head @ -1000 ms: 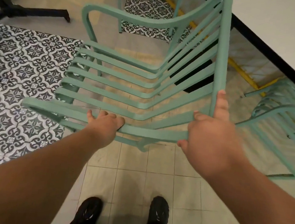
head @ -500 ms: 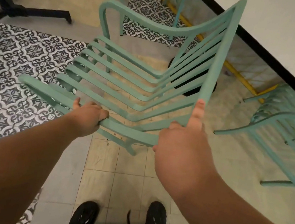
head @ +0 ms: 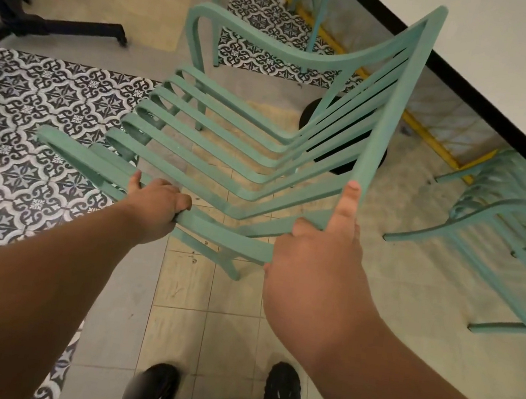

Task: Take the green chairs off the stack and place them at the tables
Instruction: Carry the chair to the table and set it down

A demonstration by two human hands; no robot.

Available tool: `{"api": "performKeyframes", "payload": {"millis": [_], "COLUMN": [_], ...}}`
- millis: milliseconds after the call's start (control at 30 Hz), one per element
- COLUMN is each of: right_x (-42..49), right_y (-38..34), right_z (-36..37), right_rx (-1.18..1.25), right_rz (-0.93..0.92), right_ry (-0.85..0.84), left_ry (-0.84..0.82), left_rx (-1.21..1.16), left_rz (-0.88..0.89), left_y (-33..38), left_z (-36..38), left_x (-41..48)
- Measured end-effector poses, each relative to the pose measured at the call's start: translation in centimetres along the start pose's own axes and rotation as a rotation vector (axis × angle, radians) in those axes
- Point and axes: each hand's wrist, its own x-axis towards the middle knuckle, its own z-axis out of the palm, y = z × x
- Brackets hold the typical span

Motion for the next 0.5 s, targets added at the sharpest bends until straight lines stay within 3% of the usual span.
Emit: {"api": "performKeyframes", "payload": {"millis": [233, 433, 500], "right_x": [0.0, 7.5, 9.8], "right_y": [4.1, 10.9, 12.0], "right_z": [-1.4, -3.4, -3.9], "right_rx": [0.597, 0.7, 0.716], "right_rz": [-0.028, 0.123, 0.15], "right_ry": [0.281, 0.407, 0.393], "left_ry": [0.001, -0.221, -0.243], "left_rx": [-0.032, 0.051, -0.255], "left_rz": [-0.047, -0.159, -0.125], "left_y": [0.3, 3.4, 5.4], "left_z": [0.3, -2.7, -4.5], "left_x": [0.1, -1.1, -2.4]}}
